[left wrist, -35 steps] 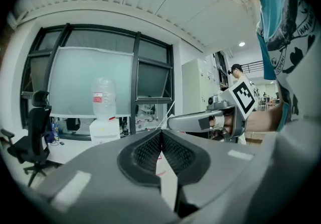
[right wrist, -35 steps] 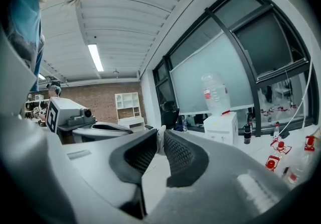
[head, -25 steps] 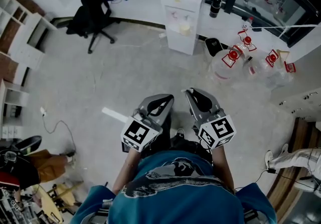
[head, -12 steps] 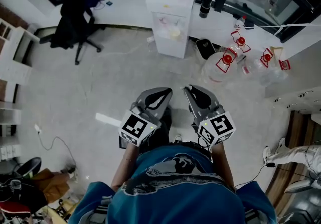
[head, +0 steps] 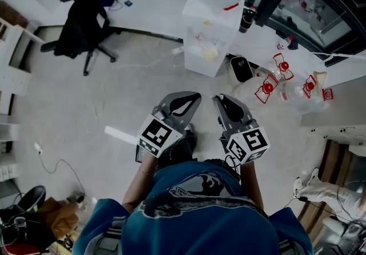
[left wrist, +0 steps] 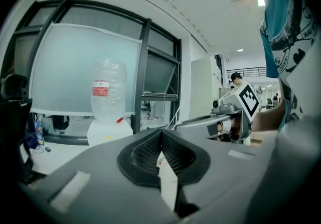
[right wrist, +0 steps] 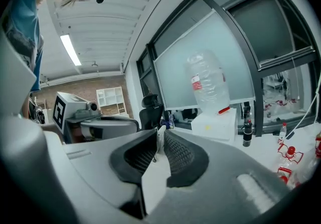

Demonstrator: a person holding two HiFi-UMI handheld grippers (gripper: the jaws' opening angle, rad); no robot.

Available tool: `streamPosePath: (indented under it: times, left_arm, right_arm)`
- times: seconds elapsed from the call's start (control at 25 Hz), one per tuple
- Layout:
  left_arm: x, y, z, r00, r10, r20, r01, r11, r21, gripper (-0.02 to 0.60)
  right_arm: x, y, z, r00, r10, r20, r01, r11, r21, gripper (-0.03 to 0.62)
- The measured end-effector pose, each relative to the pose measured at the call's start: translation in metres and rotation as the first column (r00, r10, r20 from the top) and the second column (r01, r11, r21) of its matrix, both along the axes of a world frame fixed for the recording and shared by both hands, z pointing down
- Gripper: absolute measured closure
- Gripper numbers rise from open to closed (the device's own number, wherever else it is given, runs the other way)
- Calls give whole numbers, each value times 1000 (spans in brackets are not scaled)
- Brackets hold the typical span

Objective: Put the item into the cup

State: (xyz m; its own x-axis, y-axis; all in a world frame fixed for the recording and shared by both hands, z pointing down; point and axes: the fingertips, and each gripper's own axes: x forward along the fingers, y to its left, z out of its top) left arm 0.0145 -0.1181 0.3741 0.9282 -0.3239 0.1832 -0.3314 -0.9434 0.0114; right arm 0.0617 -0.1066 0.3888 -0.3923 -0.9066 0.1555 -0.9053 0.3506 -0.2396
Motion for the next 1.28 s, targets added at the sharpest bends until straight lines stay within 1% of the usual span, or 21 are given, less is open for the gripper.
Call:
streamPosePath:
  times: [0.2,0.48,0.68,0.84,0.92,1.04,1.16,1.28]
  left_arm:
    - [-5,-37,10,999,28,31,-28,999,-24,580]
    - [-7,-58,29,998,44,33,-41,995,-87,580]
    - [-10,-69,37,999,22,28,-19,994,-112,580]
    - [-8,-85,43,1000,-7,28,10,991,-134,578]
    - [-3,-97,45,999,-22,32,27,990,-142,578]
    - [2,-118,46,998,-61,34,65,987,-147,578]
    - [15,-135,50,996,-85,30,89,983,-163,578]
    - [33,-151,55,993,-96,67,106,981,-163,578]
  right_arm:
    - [-8,-35,10,1000,21,1,-21,999,-46,549]
    - [-5,-57,33,999,33,-32,-37,990,-137,549]
    - [8,-76,57,999,34,-37,-40,982,-184,549]
    - [29,-104,77,998,55,-20,-58,976,-211,549]
    - [43,-125,87,998,67,-8,-67,976,-206,548]
    - [59,-163,108,998,55,-5,-55,978,-202,548]
    - [78,-198,140,998,45,-37,-53,969,-241,548]
    - [96,-230,179,999,39,-31,-47,951,-305,548]
